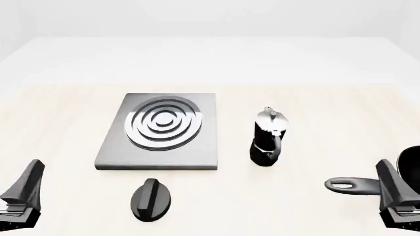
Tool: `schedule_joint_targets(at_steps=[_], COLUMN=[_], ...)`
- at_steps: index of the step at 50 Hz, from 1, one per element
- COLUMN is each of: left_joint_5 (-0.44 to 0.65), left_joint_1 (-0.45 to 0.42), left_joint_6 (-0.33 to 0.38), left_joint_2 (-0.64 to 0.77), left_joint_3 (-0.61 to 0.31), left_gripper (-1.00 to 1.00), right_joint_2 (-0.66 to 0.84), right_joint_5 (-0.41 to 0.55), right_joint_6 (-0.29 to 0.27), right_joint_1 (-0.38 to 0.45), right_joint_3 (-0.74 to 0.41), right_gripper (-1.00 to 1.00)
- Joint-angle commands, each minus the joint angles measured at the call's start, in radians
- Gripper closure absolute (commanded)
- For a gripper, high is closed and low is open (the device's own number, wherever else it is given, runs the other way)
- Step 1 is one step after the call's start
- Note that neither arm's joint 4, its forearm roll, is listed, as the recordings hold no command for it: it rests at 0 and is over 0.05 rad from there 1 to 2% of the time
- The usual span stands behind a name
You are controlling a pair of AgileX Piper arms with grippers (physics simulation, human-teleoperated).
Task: Put the frying pan on the stove.
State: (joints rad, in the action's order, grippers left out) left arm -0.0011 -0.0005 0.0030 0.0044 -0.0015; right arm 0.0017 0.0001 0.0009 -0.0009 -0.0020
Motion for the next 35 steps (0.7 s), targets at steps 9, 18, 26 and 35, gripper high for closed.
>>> schedule_joint_targets(at_steps=[9, 18, 26, 35], left_joint_5=[0.013, -0.03, -0.067, -0.068], left_joint_1=[0.005, -0.004, -0.017, -0.021], left_joint_6=[0.029, 0.023, 0.014, 0.008], left_joint_2=[0.012, 0.057, 0.092, 0.086], left_joint_3=[-0.001, 0.0, 0.0, 0.0], left_gripper=[-1.0, -1.0, -1.0, -1.0], right_joint_2=[0.002, -0.001, -0.002, -0.002], right_joint_5=[0.023, 0.071, 0.152, 0.26], right_joint_6=[0.015, 0.009, 0.026, 0.004], right_joint_1=[-0.001, 0.004, 0.005, 0.038], right_joint_3=[-0.027, -0.08, -0.167, -0.275], right_gripper=[-1.0, -1.0, -1.0, -1.0])
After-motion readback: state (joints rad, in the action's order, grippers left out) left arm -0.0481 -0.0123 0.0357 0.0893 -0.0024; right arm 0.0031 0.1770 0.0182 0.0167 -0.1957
